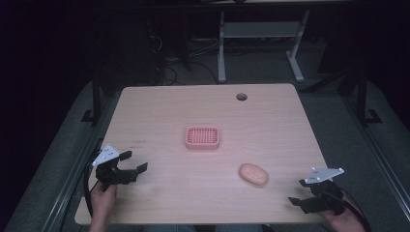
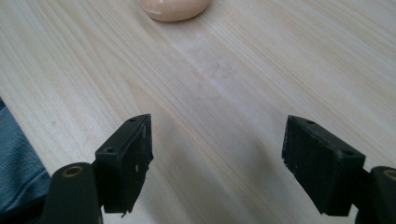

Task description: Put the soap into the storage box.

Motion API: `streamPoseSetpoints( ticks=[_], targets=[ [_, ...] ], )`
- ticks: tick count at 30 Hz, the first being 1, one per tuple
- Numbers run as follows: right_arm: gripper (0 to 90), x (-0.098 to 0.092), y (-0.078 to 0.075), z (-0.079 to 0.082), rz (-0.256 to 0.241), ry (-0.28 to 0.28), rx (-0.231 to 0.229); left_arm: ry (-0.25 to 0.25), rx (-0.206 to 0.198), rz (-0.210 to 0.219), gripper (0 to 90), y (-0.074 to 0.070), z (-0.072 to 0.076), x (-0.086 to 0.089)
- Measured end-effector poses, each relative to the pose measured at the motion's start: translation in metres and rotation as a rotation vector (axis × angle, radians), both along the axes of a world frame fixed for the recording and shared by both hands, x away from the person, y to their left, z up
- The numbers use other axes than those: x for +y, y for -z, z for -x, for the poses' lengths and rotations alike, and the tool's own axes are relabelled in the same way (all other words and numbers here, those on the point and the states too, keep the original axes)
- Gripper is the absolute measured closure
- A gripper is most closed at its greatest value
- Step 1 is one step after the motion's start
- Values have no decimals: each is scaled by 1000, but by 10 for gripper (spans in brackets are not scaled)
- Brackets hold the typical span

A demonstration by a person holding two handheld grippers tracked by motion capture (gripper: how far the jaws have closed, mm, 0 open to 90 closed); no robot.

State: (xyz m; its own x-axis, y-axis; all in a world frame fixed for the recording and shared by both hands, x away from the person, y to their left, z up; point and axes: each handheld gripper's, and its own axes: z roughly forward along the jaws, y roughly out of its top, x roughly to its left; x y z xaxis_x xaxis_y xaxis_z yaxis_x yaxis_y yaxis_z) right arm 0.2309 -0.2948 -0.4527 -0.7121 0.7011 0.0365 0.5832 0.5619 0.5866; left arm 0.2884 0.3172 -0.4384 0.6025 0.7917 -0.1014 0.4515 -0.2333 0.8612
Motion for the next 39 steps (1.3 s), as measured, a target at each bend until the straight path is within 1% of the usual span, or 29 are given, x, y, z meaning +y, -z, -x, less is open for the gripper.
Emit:
streamPoseSetpoints(
  ticks=[5,9,11,12,15,17,21,26,27,30,34,36,39],
  targets=[
    [241,5,-3,-6,16,-23,-3,-2,-5,0,143,0,1,0],
    [240,13,-9,-14,21,-43,8,-8,-7,10,143,0,3,2],
    [240,16,-10,-17,29,-54,13,-13,-13,13,143,0,1,2],
    [239,19,-11,-20,38,-65,15,-18,-13,10,143,0,1,3],
    [230,26,-15,-25,53,-83,26,-23,-8,18,143,1,1,4],
    [230,32,-18,-29,63,-101,22,-27,-13,23,143,1,0,4],
    [226,41,-24,-35,89,-124,20,-23,-14,10,143,2,-1,4],
    [222,49,-31,-40,99,-148,23,-34,-12,10,143,3,-1,6],
    [222,51,-31,-41,98,-151,25,-39,-17,15,142,3,-1,6],
    [221,57,-31,-45,111,-169,31,-39,-17,22,143,3,0,8],
    [219,64,-30,-50,122,-186,38,-39,-16,17,143,3,0,8],
    [219,67,-30,-51,131,-193,40,-37,-16,22,143,3,1,8],
    [217,71,-32,-52,132,-200,42,-36,-16,17,143,2,1,9]
  ],
)
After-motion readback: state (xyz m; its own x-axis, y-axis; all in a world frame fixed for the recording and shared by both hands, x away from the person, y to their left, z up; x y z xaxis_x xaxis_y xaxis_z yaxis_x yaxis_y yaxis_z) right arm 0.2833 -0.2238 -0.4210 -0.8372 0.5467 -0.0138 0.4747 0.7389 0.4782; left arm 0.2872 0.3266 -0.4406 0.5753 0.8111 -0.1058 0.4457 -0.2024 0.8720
